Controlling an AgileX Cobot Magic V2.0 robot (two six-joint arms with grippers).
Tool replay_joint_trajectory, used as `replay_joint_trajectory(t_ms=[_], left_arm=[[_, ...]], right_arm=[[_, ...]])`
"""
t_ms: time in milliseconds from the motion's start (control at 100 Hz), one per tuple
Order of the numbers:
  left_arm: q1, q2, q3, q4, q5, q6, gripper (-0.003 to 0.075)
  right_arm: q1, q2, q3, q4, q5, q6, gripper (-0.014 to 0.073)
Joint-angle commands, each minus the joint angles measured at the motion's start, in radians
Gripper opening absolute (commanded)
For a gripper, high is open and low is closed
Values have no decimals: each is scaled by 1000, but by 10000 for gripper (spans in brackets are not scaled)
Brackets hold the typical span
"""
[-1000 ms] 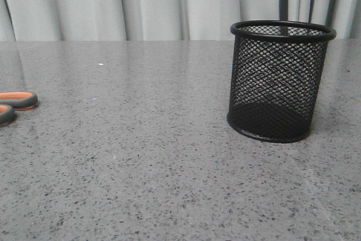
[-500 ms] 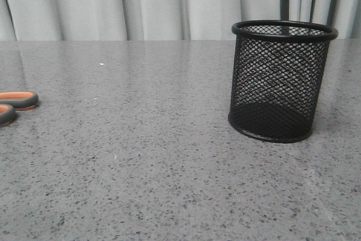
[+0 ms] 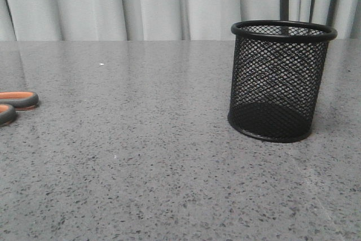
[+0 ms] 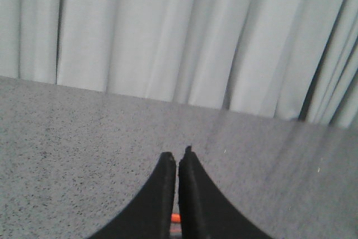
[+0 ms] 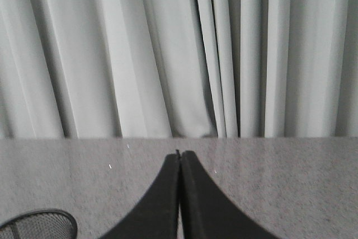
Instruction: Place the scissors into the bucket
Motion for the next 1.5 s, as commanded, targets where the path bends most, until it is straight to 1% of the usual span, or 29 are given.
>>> replay_joint_trajectory(t_ms=[0,40,80,110,170,230,280,300,440,510,580,700,770,810,950,1030,1090,1170,1260,1330,1390,1440,1490], left_arm=[[-8,95,-89,-7,40,121,47],[-14,131,-110,-7,58,139,99],[-35,154,-121,-7,47,146,161],[-50,167,-127,-5,41,153,202],[-86,196,-140,36,43,153,274],[-121,221,-156,94,63,153,293],[-151,245,-171,166,88,153,293],[-163,256,-178,183,101,153,292],[-233,344,-228,346,201,142,293],[-273,395,-263,460,265,142,293],[-320,448,-298,605,331,142,295],[-408,538,-360,896,460,142,298],[-461,585,-397,1021,513,142,300],[-492,620,-428,1055,540,142,300],[-524,746,-523,1066,563,162,300],[-524,832,-582,1057,576,214,316],[-524,900,-628,1047,584,250,345],[-505,979,-682,1002,616,358,365],[-452,1054,-731,923,652,480,365],[-392,1094,-751,849,665,533,364],[-327,1112,-761,749,676,590,364],[-271,1119,-761,654,691,675,364],[-215,1126,-761,563,719,791,364]], right_arm=[[-3,101,-94,-35,23,-5,-33],[-3,139,-130,-35,62,-5,-1],[-3,166,-161,-35,99,-5,62],[4,188,-176,-35,110,-5,118],[21,210,-197,-37,103,-5,267],[37,232,-210,-41,103,-5,407],[48,248,-214,-48,106,-5,478],[51,254,-217,-48,111,-5,492],[55,268,-218,-48,117,-5,473],[55,268,-218,-48,117,-5,458],[55,268,-218,-48,117,-5,450],[64,268,-218,-48,117,-5,450],[83,268,-218,-48,117,-5,450],[94,268,-218,-48,117,-5,450],[127,268,-218,-48,117,-5,450],[140,268,-218,-48,117,-5,450],[153,268,-218,-48,117,-5,450],[165,268,-218,-48,117,-5,450],[181,268,-218,-48,117,-5,450],[192,268,-218,-48,117,-5,450],[201,268,-218,-48,117,-5,450],[208,268,-218,-48,117,-5,450],[214,268,-218,-48,119,-5,450]])
